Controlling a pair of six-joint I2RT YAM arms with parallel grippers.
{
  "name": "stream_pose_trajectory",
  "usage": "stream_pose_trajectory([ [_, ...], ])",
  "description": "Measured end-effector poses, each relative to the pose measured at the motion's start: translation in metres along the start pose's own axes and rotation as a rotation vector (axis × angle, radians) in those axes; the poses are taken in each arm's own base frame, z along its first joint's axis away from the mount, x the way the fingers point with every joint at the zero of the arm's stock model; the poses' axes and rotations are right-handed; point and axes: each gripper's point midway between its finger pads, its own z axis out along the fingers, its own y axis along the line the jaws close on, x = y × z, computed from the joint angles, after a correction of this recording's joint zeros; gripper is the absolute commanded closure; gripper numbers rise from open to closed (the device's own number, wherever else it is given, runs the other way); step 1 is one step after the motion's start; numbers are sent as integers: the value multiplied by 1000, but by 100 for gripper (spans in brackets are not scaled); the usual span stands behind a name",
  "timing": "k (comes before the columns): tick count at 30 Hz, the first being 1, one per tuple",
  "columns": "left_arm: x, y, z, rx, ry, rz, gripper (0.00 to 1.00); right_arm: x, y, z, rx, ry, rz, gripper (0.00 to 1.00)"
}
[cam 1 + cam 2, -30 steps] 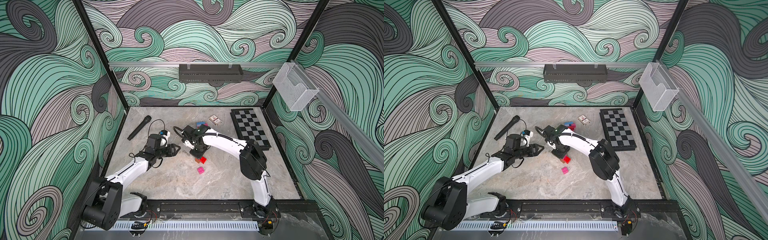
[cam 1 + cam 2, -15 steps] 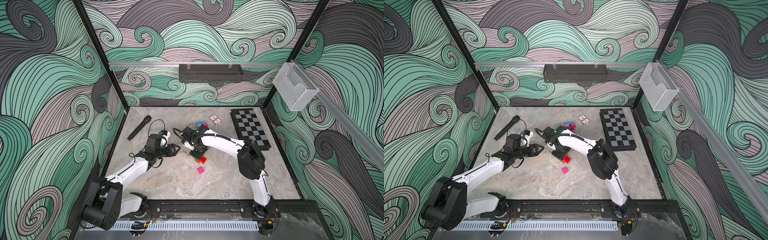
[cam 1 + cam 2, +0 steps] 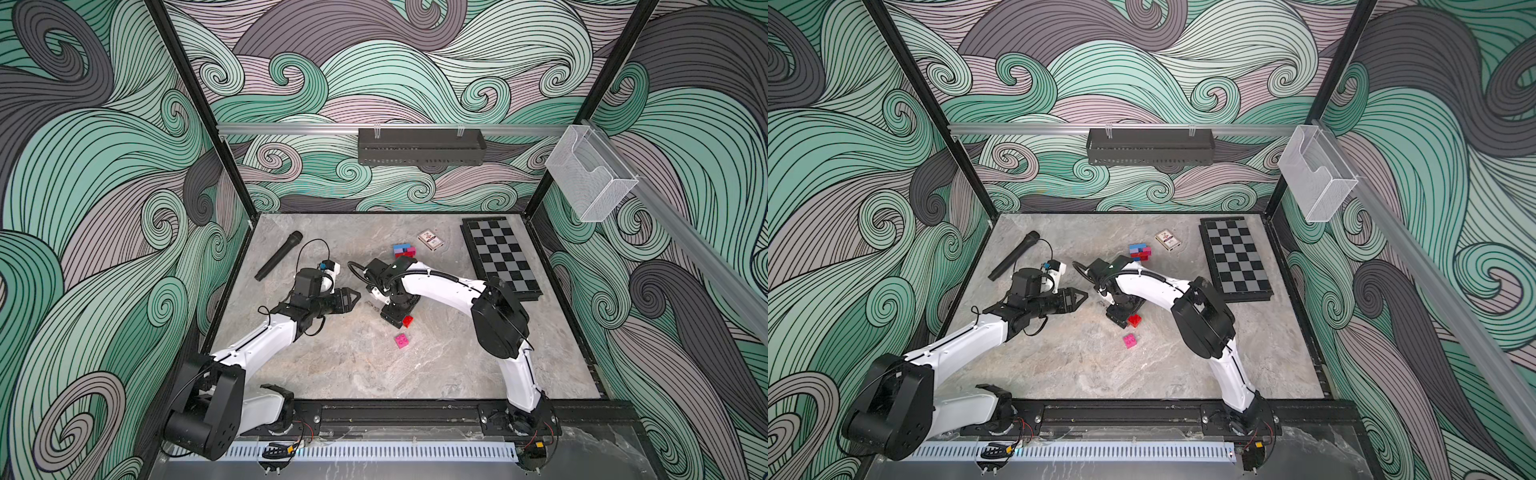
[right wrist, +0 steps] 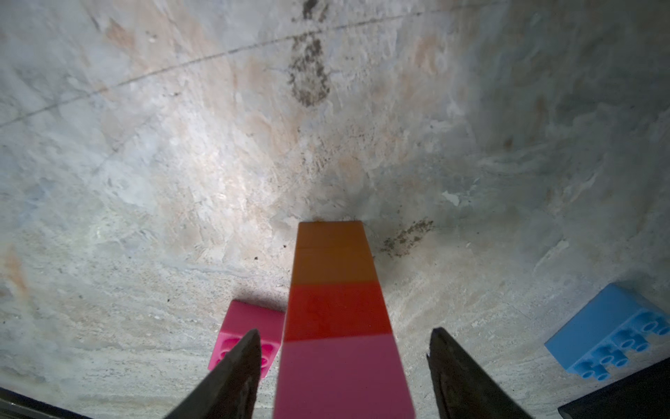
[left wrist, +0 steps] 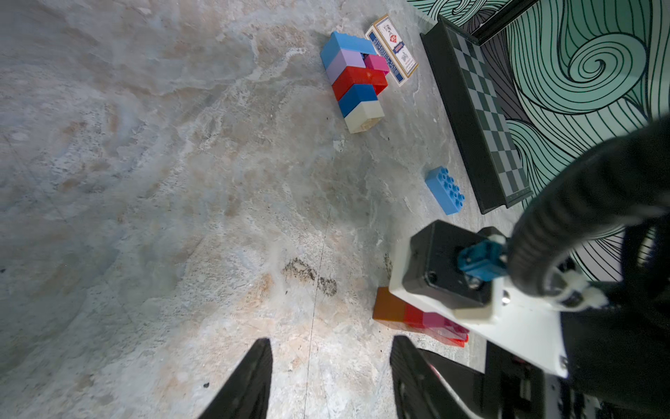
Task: Assemble the letter p with lego
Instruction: Assemble the lego brick with the lego brick, then pick up the lego brick from the center of the board.
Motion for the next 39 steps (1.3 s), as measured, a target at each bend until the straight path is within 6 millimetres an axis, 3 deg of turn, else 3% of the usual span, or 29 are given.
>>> stream_pose_trajectory([
  [8, 0, 0, 0, 0, 0, 0, 46, 22, -15, -3, 50, 19, 42, 26],
  [15, 0, -1, -1, 1, -2, 1, 46, 29, -31, -6, 103, 3, 88, 26],
  [25, 0, 0, -1, 0, 1, 0, 46, 39, -32, -8, 119, -11, 119, 28],
  [29, -3, -3, -4, 6, -13, 6, 46, 47, -25, -28, 100, -67, 151, 29],
  [34, -7, -6, -11, 1, -36, 13, 45, 55, 5, -57, 26, -155, 191, 32],
  [39, -12, -5, -19, -26, -65, 17, 45, 60, 33, -51, -21, -131, 227, 33],
])
